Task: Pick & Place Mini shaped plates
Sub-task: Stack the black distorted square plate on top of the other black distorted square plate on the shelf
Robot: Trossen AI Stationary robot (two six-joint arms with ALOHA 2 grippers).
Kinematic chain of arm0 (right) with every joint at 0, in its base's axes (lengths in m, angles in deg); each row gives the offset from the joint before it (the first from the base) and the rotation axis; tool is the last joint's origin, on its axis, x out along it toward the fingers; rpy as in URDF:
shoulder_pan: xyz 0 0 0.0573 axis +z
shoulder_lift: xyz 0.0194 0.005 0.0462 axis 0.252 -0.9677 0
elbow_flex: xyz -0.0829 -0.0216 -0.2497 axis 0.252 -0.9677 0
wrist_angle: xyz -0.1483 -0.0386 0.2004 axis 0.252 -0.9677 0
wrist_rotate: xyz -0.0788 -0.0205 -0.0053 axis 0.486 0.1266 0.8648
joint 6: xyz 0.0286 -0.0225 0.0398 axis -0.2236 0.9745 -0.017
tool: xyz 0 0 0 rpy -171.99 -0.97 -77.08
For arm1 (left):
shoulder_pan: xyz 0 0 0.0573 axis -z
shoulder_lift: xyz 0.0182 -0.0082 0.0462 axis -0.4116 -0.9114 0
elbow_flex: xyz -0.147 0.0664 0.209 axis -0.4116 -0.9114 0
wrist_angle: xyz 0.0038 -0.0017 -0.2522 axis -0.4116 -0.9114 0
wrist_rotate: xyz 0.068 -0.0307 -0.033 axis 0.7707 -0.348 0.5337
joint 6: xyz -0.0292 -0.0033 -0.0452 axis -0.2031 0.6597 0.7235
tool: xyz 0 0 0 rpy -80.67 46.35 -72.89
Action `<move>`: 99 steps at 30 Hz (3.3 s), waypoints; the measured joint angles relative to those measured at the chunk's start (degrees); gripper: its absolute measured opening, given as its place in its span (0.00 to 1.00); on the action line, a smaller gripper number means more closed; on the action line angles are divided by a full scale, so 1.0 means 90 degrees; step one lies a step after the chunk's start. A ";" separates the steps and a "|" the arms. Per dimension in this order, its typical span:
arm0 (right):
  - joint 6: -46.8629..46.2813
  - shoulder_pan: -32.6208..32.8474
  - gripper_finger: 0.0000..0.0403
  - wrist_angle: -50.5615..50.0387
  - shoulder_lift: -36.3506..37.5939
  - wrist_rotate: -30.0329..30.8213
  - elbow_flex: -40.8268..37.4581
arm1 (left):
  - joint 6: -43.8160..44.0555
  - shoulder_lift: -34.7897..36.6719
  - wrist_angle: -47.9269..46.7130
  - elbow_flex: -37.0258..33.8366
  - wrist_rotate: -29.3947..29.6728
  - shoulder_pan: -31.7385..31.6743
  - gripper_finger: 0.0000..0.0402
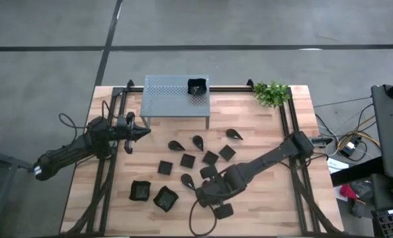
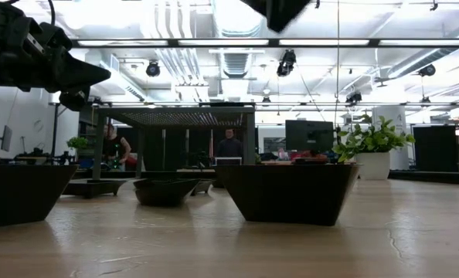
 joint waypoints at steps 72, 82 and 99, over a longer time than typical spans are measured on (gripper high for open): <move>-0.1397 0.0155 0.02 0.2043 -0.0131 0.0413 -0.1755 | 0.0000 -0.0002 0.0002 0.0000 0.0000 0.0002 0.01; -0.0605 0.0153 0.02 0.0567 -0.0107 0.1715 -0.0593 | 0.0001 -0.0007 0.0000 0.0000 -0.0001 0.0002 0.01; 0.0574 0.0004 0.02 -0.0370 -0.0100 0.2886 0.0856 | 0.0001 -0.0007 0.0000 -0.0002 -0.0002 0.0001 0.01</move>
